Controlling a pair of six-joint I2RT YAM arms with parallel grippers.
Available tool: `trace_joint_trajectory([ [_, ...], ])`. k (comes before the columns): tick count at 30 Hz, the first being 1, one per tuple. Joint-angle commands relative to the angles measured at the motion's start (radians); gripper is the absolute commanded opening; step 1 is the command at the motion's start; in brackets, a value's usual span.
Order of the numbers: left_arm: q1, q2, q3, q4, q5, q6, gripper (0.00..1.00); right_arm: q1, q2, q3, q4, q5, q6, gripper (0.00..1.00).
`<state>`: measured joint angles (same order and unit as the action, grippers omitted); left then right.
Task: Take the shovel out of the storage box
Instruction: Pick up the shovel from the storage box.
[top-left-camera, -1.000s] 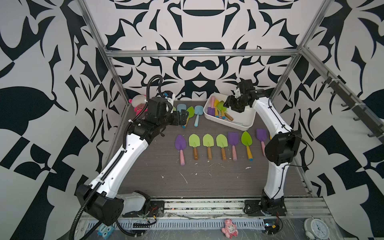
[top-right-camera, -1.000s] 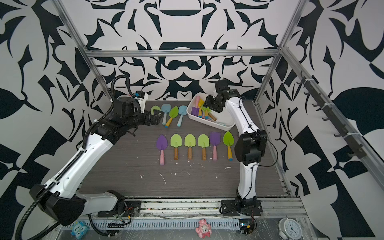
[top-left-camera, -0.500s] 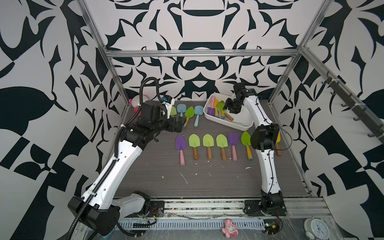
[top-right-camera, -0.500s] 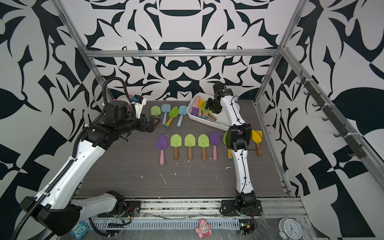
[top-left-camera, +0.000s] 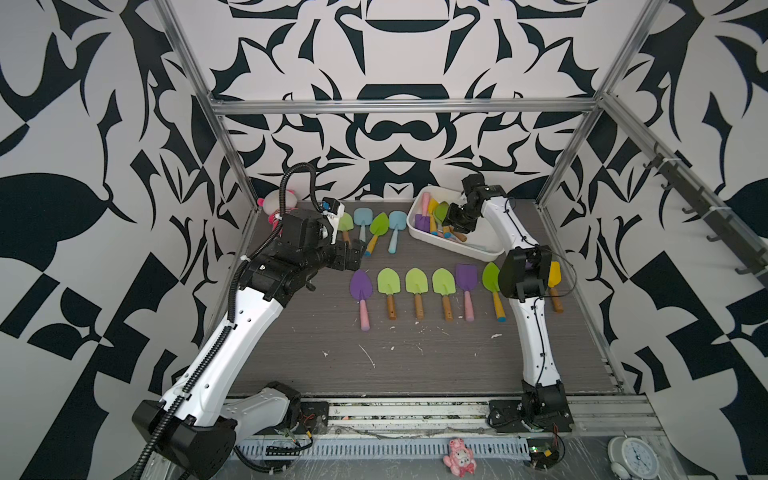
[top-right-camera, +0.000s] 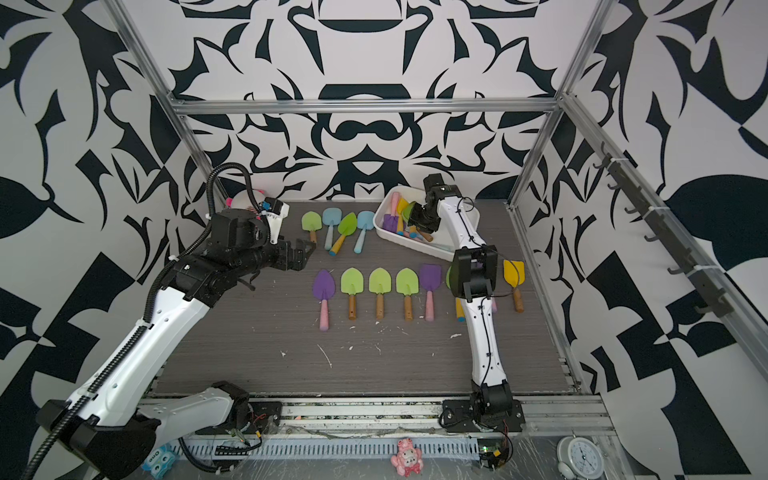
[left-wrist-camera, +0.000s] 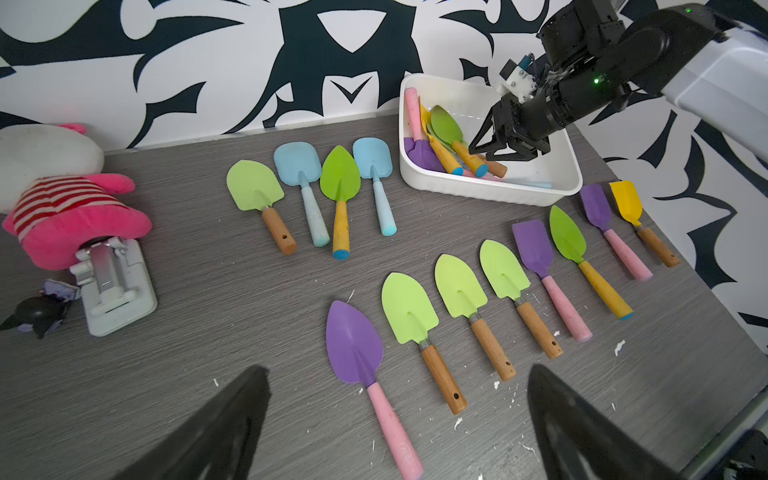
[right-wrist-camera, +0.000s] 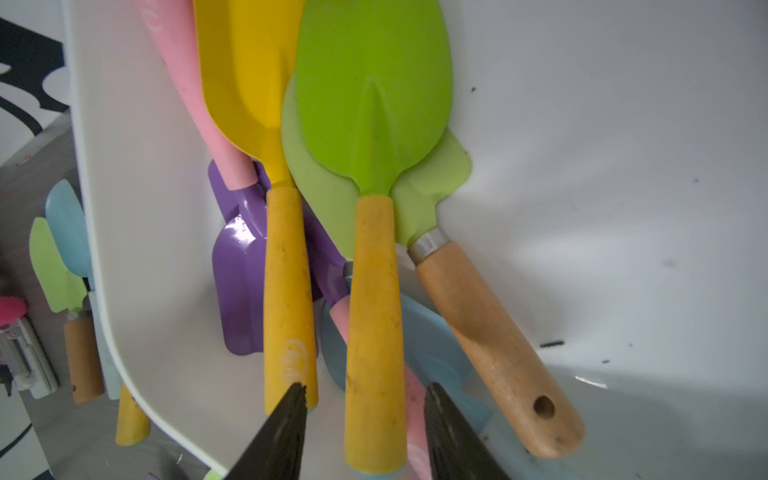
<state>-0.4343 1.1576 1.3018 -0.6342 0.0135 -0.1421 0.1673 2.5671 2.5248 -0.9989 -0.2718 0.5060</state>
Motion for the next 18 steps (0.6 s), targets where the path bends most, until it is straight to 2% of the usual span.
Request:
trace_joint_trajectory([
  [1, 0.011, -0.01, -0.001, -0.015, -0.018, -0.011, 1.0, 0.0, 0.018, 0.009, 0.006, -0.008, 0.003, 0.48],
  [7, 0.027, -0.014, 0.002, -0.028, -0.023, -0.02, 0.99, 0.0, 0.026, 0.008, 0.009, -0.009, 0.008, 0.42],
  [12, 0.044, -0.031, -0.002, -0.039, -0.032, -0.019, 0.99, 0.0, 0.001, 0.006, 0.005, -0.001, 0.014, 0.22],
  [18, 0.064, -0.054, -0.011, -0.051, -0.028, -0.012, 0.99, 0.0, -0.083, -0.053, 0.005, 0.012, 0.028, 0.14],
])
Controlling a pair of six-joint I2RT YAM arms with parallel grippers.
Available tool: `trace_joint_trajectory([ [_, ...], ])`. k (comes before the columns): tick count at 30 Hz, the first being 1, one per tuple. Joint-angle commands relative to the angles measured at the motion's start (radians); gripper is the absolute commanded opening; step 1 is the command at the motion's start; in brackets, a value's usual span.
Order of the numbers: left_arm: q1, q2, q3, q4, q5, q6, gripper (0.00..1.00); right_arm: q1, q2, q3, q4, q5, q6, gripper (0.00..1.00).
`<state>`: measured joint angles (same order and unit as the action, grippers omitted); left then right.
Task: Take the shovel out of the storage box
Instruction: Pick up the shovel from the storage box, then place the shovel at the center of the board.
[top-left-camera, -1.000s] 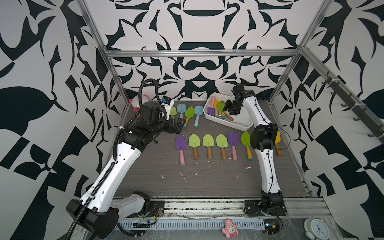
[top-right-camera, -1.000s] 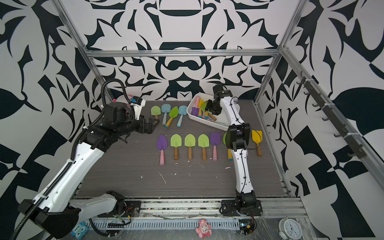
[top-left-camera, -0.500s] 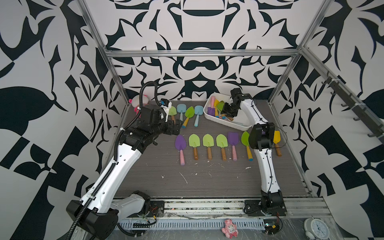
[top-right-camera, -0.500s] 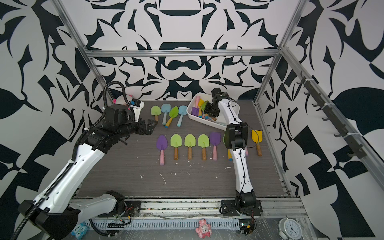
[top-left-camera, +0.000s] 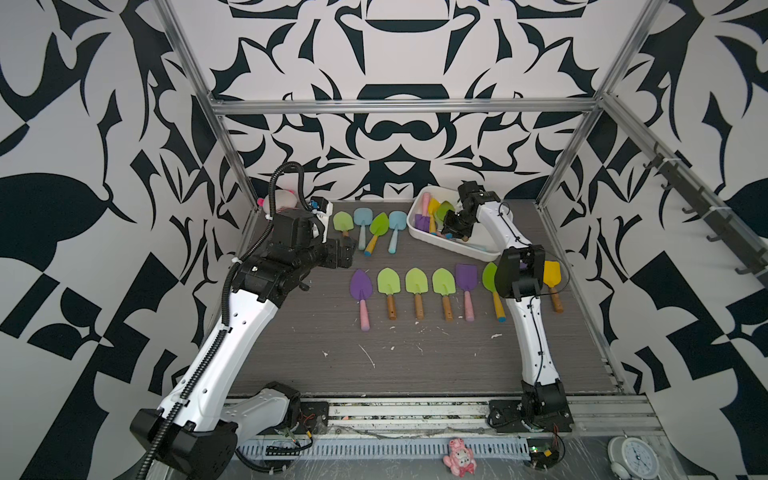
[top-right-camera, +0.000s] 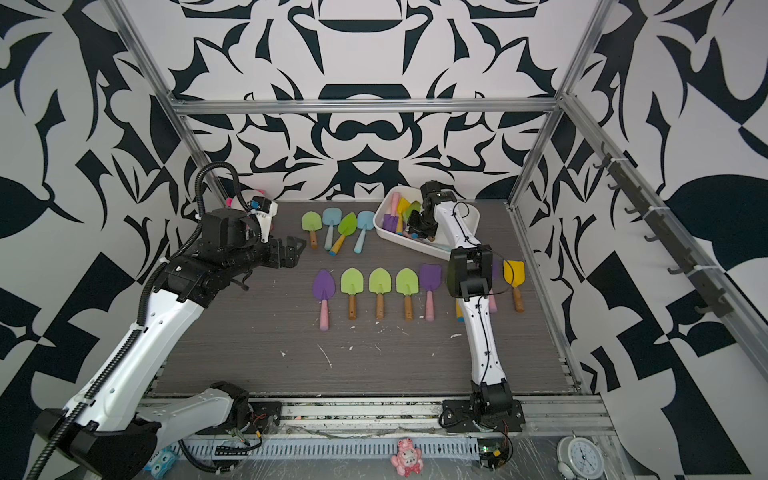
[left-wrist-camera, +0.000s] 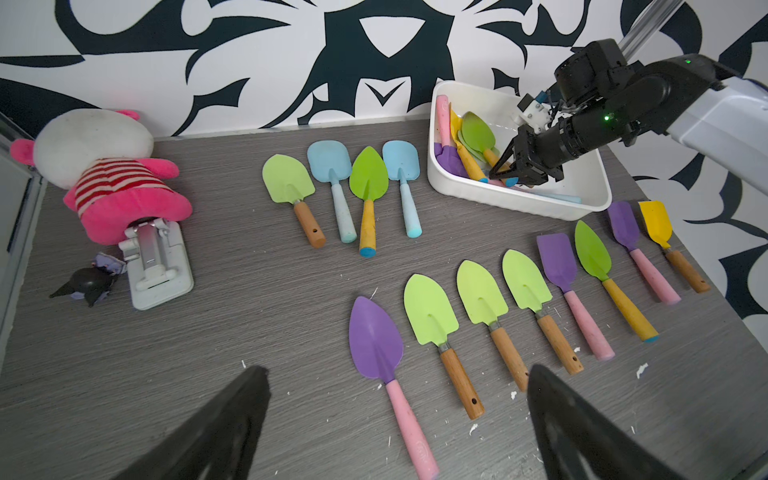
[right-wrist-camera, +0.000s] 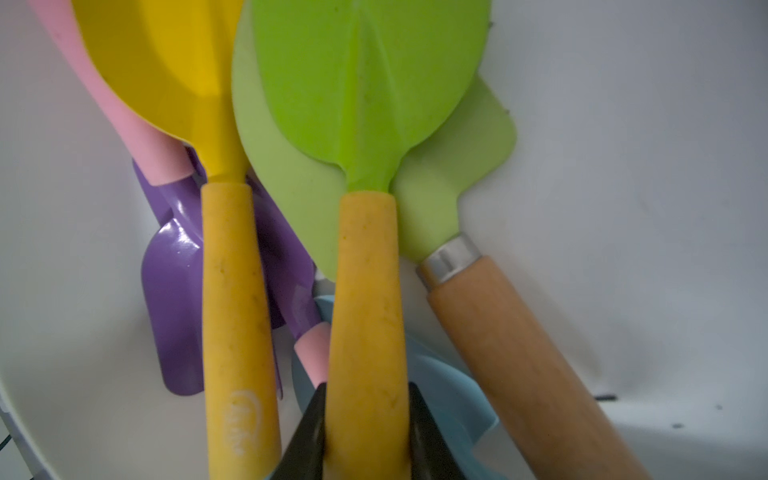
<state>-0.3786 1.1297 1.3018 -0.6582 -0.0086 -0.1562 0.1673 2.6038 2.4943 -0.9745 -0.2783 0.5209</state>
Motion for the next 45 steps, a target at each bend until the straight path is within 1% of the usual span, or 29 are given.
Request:
trace_joint_trajectory([
  [1, 0.012, -0.031, -0.015, -0.026, -0.002, 0.004, 0.99, 0.0, -0.137, -0.039, -0.02, 0.022, 0.014, 0.12],
  [2, 0.015, -0.035, -0.018, -0.023, 0.003, 0.004, 0.99, 0.002, -0.139, -0.055, -0.02, 0.025, 0.016, 0.1],
  [3, 0.017, -0.039, -0.021, -0.024, 0.008, 0.004, 0.99, 0.001, -0.181, -0.072, -0.02, 0.027, 0.016, 0.09],
  [9, 0.029, -0.051, -0.029, -0.014, 0.042, -0.002, 0.99, 0.002, -0.301, -0.201, -0.005, 0.039, 0.007, 0.0],
  [15, 0.04, -0.061, -0.04, 0.018, 0.08, -0.058, 0.99, 0.002, -0.445, -0.353, 0.074, 0.017, -0.004, 0.0],
  [23, 0.047, -0.077, -0.061, 0.058, 0.068, -0.155, 0.99, 0.002, -0.7, -0.609, 0.21, -0.04, -0.019, 0.0],
  [29, 0.05, -0.119, -0.063, 0.004, 0.013, -0.176, 0.99, 0.003, -0.916, -0.823, 0.275, -0.079, -0.021, 0.0],
  [34, 0.05, -0.141, -0.06, -0.099, -0.014, -0.178, 0.99, 0.002, -1.06, -0.958, 0.302, -0.138, -0.019, 0.0],
  [40, 0.05, -0.2, -0.072, -0.162, -0.029, -0.163, 0.99, 0.002, -1.171, -1.056, 0.302, -0.181, -0.022, 0.0],
  [45, 0.05, -0.243, -0.087, -0.217, -0.045, -0.16, 0.99, 0.003, -1.223, -1.117, 0.297, -0.197, -0.016, 0.0],
])
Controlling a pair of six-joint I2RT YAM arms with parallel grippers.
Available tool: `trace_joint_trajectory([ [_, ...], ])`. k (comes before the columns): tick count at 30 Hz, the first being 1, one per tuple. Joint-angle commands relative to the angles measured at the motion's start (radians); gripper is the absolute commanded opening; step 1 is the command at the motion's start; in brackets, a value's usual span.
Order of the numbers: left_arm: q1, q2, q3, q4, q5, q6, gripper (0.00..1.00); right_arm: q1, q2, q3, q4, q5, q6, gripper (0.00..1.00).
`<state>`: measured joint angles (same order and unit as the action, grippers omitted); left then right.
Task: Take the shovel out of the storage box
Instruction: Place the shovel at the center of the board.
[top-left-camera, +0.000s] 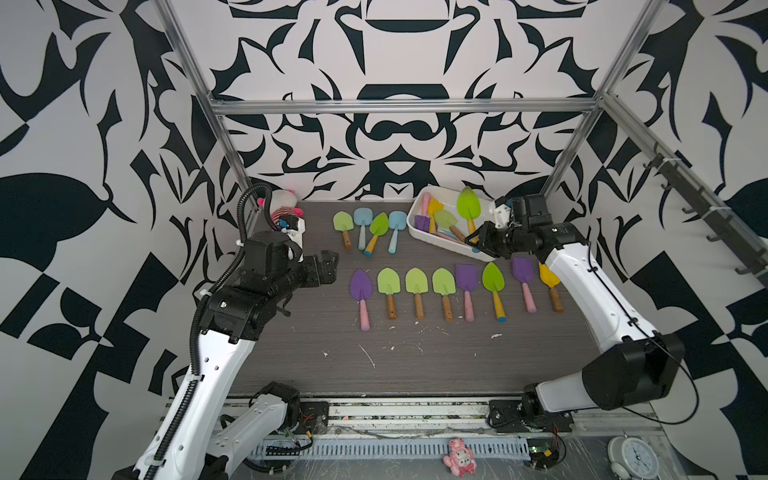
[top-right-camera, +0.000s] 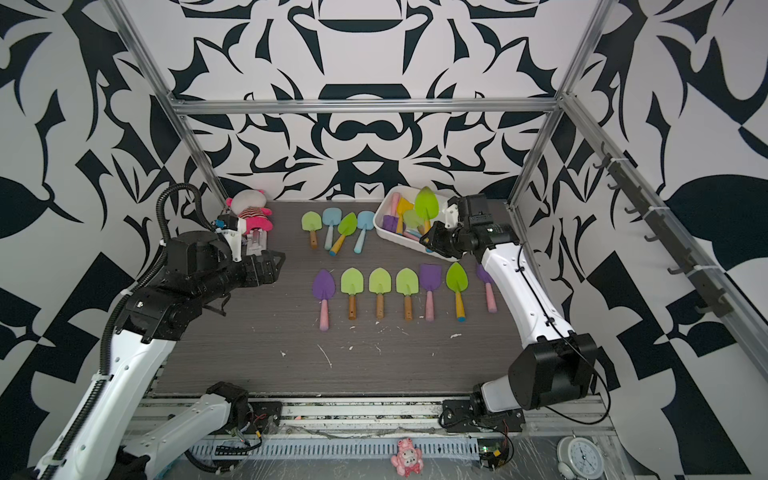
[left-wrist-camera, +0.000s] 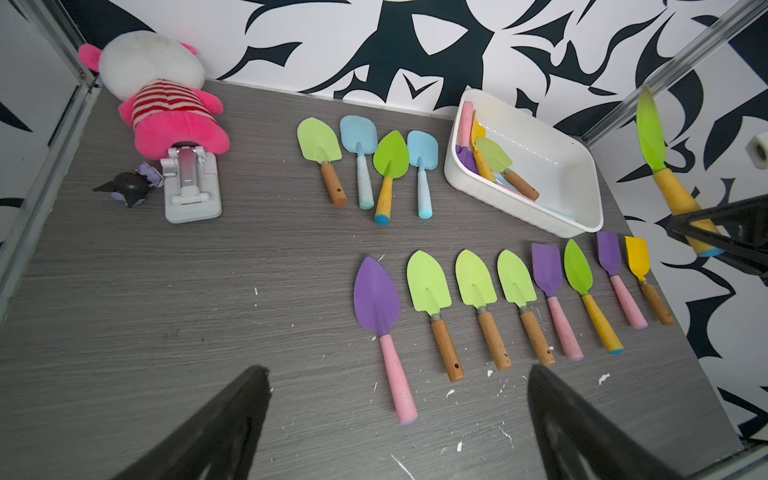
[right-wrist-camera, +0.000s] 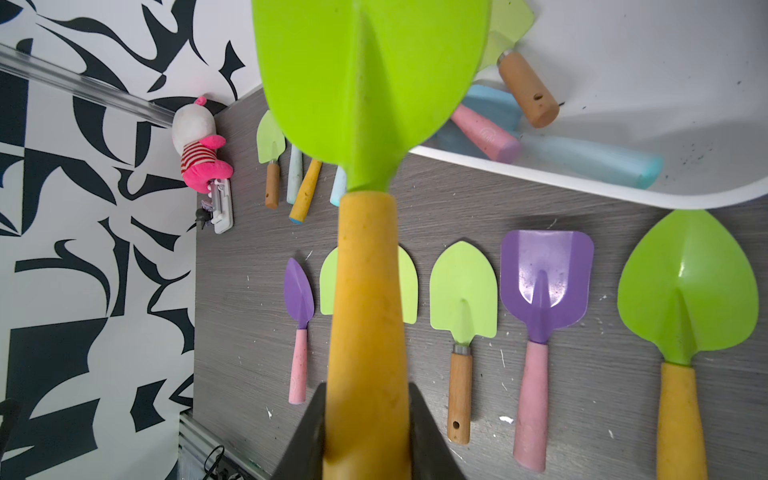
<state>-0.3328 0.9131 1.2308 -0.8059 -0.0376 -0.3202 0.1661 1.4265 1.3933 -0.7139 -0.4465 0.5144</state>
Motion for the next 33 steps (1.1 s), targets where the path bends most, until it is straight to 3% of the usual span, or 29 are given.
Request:
trace_joint_trajectory([
  [1, 0.005, -0.031, -0.02, -0.074, -0.01, 0.007, 0.99, 0.005, -0.059, -0.03, 0.045, -0.029, -0.003, 0.0],
  [8, 0.005, -0.039, -0.026, -0.106, -0.006, 0.018, 0.99, 0.066, -0.115, -0.126, 0.093, 0.02, 0.052, 0.0],
  [17, 0.005, -0.035, -0.041, -0.133, 0.046, 0.018, 0.99, 0.292, -0.145, -0.279, 0.266, 0.182, 0.23, 0.0],
  [24, 0.005, -0.068, -0.068, -0.135, 0.046, 0.006, 0.99, 0.473, -0.051, -0.288, 0.393, 0.287, 0.335, 0.0],
  [33, 0.005, -0.079, -0.063, -0.189, -0.012, -0.035, 0.99, 0.685, 0.167, -0.166, 0.523, 0.39, 0.453, 0.0],
])
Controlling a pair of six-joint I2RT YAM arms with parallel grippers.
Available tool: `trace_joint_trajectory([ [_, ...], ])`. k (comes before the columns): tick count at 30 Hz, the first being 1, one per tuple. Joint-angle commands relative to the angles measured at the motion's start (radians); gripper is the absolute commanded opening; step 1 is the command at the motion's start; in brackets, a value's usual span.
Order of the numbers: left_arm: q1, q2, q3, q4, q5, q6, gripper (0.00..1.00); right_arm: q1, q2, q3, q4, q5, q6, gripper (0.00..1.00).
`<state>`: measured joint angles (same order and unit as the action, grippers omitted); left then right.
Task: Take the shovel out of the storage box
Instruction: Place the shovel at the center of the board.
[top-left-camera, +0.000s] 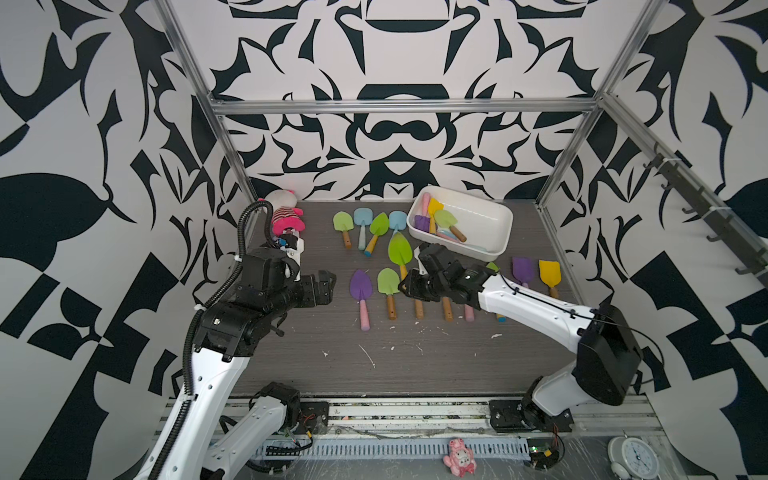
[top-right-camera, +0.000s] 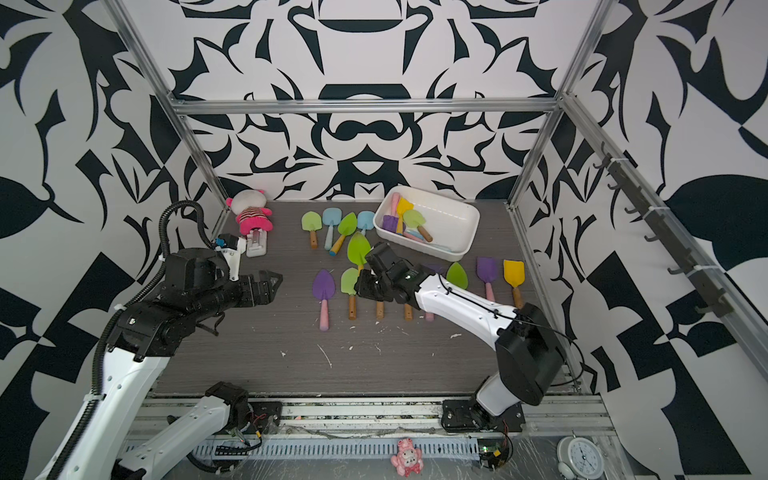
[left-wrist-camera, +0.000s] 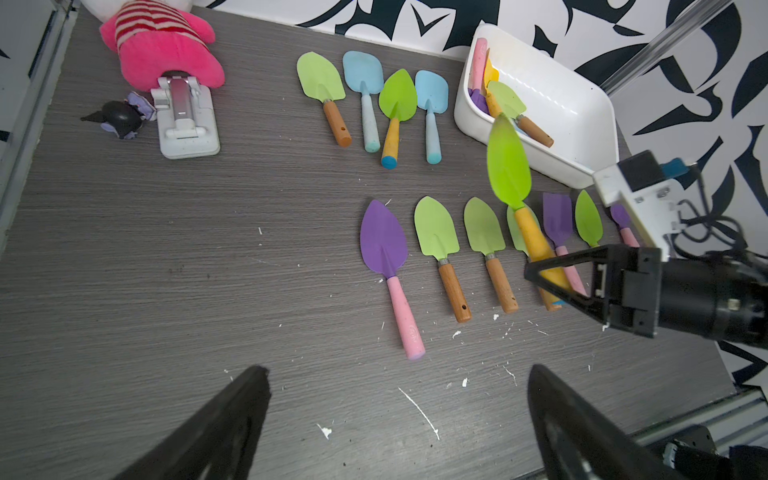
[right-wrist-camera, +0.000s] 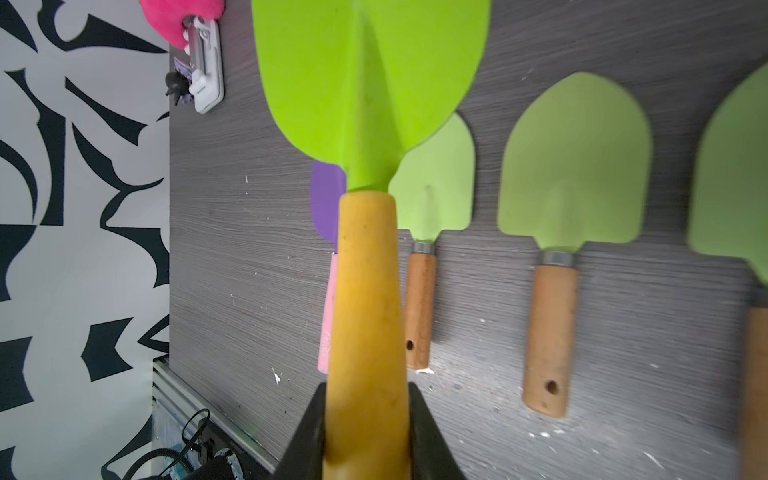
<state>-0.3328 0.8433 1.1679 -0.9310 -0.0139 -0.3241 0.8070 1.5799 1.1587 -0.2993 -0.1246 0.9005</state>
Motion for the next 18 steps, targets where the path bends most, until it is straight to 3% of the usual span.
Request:
trace_joint_trajectory([
  [1, 0.005, -0.012, -0.002, -0.067, -0.042, -0.039, 0.99, 0.062, 0.038, 0.082, 0.122, 0.078, 0.087, 0.0],
  [18, 0.005, -0.029, -0.011, -0.133, -0.145, -0.142, 0.99, 0.293, 0.4, 0.358, 0.18, 0.218, 0.319, 0.0],
])
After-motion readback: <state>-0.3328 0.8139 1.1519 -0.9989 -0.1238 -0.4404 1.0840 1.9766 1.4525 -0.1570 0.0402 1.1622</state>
